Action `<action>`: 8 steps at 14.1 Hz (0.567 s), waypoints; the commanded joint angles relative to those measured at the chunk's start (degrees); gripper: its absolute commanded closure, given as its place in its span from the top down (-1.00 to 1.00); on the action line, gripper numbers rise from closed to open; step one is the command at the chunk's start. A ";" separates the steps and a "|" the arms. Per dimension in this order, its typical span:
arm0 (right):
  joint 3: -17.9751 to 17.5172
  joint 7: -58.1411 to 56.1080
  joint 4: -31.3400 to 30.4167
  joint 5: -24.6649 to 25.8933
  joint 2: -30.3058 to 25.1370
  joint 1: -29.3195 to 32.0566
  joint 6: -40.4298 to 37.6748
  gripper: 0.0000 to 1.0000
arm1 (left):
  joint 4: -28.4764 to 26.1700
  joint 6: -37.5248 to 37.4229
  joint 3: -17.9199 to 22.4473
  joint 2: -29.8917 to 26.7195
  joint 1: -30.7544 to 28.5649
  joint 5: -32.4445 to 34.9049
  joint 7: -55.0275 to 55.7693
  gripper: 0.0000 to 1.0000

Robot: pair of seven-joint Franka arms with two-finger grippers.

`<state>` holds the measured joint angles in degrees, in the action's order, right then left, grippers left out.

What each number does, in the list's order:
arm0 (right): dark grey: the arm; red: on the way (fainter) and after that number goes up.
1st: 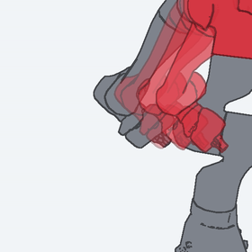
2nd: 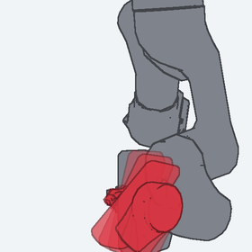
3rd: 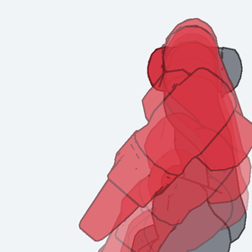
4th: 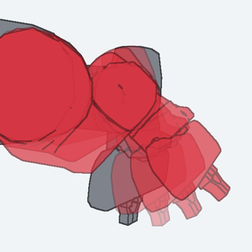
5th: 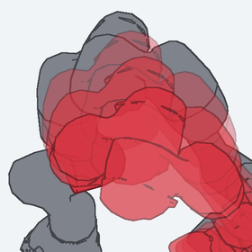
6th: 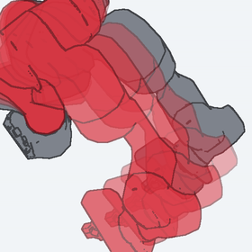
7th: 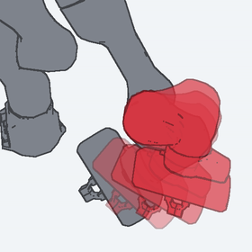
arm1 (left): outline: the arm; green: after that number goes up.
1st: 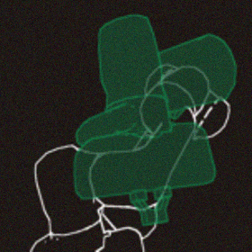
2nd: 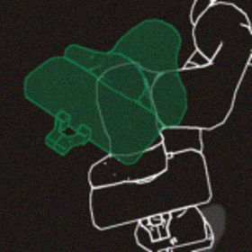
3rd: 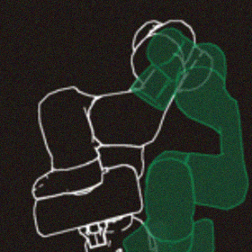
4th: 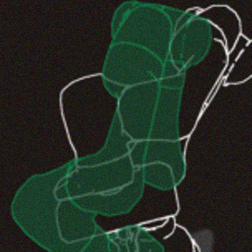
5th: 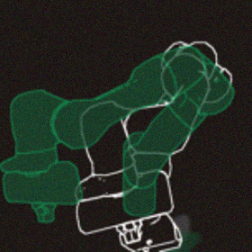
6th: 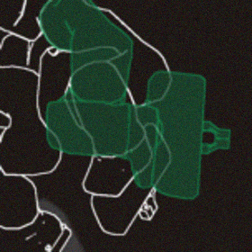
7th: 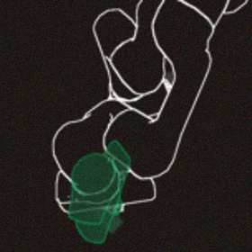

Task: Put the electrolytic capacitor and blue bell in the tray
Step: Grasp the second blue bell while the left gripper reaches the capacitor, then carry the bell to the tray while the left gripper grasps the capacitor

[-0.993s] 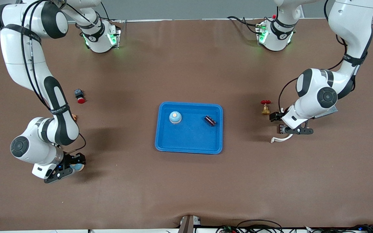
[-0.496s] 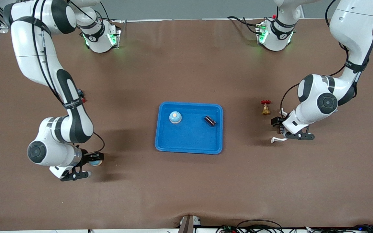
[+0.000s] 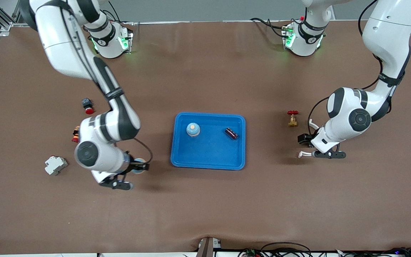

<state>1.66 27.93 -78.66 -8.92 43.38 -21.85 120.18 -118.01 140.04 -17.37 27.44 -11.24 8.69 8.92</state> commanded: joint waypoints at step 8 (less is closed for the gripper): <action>0.89 27.08 -1.85 5.05 0.48 -14.27 6.20 -1.00 | 1.64 0.32 -0.12 3.06 -0.36 1.15 1.45 1.00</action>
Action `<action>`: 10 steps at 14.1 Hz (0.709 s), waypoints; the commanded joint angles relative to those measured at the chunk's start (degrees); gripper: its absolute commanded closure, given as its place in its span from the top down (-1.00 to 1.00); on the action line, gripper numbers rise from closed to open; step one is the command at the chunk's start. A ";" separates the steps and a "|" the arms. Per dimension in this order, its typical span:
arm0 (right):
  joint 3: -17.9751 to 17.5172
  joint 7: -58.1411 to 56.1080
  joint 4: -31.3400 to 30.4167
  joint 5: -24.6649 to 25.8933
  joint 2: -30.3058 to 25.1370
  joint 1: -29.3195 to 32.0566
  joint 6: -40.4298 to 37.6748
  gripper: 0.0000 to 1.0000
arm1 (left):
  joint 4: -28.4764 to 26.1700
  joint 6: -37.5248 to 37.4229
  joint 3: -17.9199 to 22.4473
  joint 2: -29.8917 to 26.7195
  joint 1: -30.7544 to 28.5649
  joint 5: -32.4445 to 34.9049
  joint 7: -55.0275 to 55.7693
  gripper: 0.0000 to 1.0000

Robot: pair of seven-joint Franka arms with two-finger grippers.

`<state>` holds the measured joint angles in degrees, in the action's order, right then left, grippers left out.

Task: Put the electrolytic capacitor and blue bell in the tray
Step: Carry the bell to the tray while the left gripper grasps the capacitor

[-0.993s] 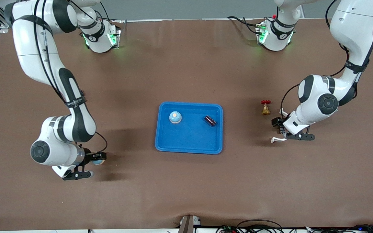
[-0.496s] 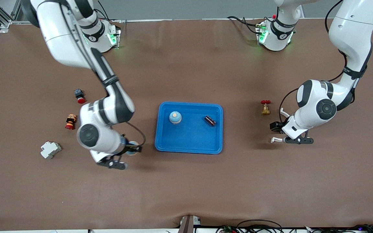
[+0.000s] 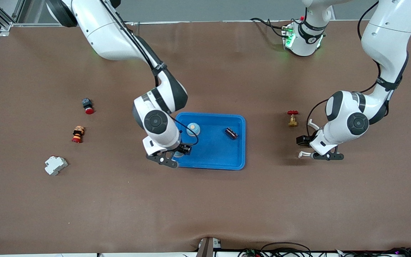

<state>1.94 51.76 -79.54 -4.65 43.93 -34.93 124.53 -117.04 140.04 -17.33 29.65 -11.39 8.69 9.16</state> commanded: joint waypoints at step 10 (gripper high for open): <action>0.78 7.74 -5.18 0.95 2.74 -4.45 11.61 -1.00 | 1.55 0.32 -0.08 2.08 0.75 1.15 4.73 0.00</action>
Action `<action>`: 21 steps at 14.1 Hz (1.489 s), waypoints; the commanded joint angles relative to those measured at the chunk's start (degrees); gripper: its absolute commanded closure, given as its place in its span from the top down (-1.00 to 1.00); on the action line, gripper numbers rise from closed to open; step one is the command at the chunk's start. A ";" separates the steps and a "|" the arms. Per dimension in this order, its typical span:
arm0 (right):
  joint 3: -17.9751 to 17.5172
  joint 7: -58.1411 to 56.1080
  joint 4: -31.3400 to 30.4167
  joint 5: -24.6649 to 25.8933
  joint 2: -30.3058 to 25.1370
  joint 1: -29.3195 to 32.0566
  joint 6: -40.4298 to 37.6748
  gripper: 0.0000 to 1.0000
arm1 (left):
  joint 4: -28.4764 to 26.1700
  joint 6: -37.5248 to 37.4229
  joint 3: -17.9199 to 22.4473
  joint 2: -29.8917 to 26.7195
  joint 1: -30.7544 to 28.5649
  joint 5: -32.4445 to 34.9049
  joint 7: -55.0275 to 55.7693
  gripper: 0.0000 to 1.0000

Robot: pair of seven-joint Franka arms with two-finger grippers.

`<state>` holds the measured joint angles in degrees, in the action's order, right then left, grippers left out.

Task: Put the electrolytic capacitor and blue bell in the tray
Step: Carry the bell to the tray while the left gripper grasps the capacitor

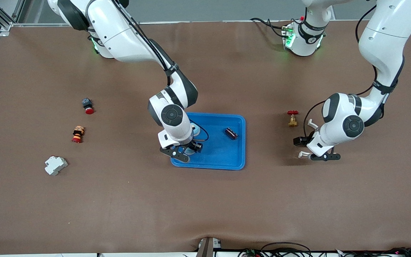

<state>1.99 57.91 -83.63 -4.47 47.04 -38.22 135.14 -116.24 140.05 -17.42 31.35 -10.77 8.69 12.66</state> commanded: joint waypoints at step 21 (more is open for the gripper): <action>0.74 8.19 -0.57 6.58 1.91 -2.30 2.77 1.00 | 17.07 -4.33 -0.69 3.97 13.22 0.45 45.55 -1.00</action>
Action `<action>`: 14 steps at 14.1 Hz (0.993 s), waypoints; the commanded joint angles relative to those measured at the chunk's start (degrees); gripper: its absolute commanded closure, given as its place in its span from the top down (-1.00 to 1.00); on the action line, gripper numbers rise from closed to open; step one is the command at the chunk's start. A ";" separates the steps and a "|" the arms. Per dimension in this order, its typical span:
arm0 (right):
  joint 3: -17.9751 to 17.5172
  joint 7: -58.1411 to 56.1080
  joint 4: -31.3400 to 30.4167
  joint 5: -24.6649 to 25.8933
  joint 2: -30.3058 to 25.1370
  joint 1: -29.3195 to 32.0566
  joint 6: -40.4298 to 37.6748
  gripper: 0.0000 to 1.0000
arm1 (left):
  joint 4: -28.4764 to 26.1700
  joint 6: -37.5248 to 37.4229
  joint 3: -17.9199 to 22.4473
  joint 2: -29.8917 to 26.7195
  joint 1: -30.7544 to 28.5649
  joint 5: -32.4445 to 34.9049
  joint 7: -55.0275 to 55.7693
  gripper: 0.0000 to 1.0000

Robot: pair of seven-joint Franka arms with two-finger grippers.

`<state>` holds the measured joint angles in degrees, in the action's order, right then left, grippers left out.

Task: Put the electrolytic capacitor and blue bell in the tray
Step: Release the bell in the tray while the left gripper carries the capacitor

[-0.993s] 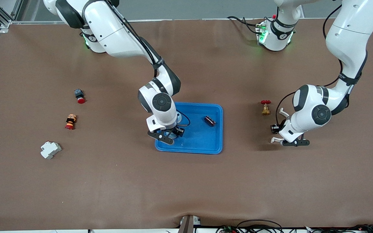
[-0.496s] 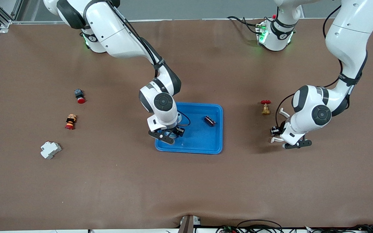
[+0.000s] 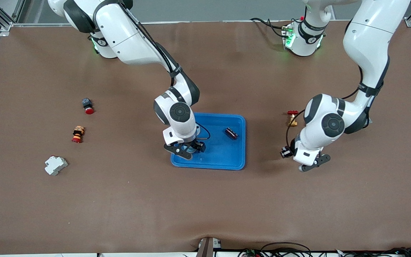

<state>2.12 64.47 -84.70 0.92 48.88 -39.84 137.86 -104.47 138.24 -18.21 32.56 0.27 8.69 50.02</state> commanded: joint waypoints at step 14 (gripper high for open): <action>0.51 -16.90 3.14 0.22 -14.33 7.92 -18.75 1.00 | 18.86 -6.93 2.56 10.67 18.71 1.06 33.74 -1.00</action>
<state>3.44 51.70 -79.93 1.09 38.25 -34.45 121.59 -89.79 132.30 -17.09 40.82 17.20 8.69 82.93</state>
